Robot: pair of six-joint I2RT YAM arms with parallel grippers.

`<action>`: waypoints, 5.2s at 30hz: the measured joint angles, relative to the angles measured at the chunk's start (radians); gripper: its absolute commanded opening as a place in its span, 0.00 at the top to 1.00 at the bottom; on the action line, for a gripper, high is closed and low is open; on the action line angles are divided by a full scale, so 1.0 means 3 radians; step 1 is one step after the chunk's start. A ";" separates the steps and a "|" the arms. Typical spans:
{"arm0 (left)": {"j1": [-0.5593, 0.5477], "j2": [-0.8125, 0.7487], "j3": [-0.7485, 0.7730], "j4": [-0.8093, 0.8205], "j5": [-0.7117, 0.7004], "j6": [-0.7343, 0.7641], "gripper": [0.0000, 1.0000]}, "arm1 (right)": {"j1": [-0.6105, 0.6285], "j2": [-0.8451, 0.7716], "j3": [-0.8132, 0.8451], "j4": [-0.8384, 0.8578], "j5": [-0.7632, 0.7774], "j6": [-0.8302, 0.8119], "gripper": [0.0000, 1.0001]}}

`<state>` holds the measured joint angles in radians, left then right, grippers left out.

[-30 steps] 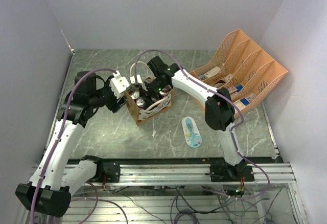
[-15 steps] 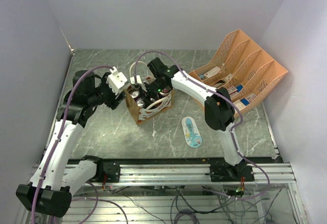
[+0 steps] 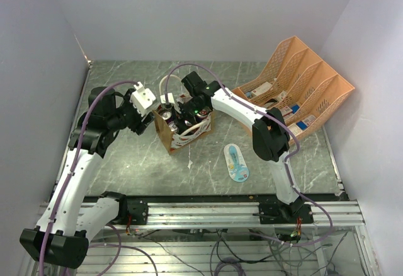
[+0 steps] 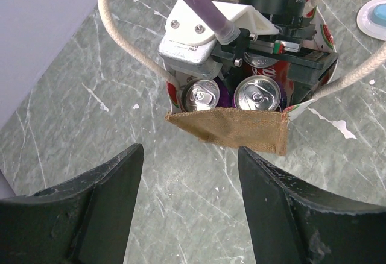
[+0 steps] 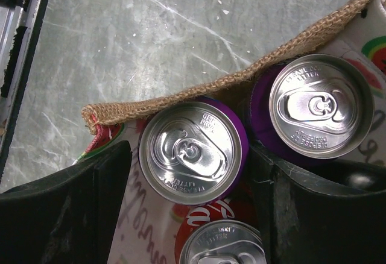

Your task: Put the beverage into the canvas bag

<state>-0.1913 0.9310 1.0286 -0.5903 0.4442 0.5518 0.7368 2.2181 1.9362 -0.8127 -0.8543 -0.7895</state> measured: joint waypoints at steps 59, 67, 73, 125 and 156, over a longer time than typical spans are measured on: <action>0.0006 -0.0051 0.0000 0.0013 -0.0018 -0.0010 0.24 | 0.0051 -0.0510 -0.0109 0.0240 0.0120 0.0390 0.00; 0.0019 -0.0061 -0.0011 0.0064 -0.0047 -0.0020 0.24 | 0.0051 -0.0772 -0.0160 0.0323 0.0141 0.0566 0.00; 0.0023 -0.0062 -0.0023 0.0109 -0.0123 -0.0057 0.21 | 0.0043 -0.1150 -0.0439 0.0539 0.0355 0.0771 0.00; 0.0526 -0.1100 -0.0584 0.0932 -0.1823 -0.1330 0.01 | -0.2878 -0.4496 -0.3334 0.1798 0.2369 0.2074 0.00; 0.0546 -0.1396 -0.0618 0.0729 -0.1525 -0.1343 0.01 | -0.2955 -0.4883 -0.3410 0.1530 0.2046 0.1867 0.00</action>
<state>-0.0277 0.5121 0.8433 -0.3717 -0.0132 0.1490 -0.1497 0.7532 0.9131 -0.3538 -0.2405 -0.2295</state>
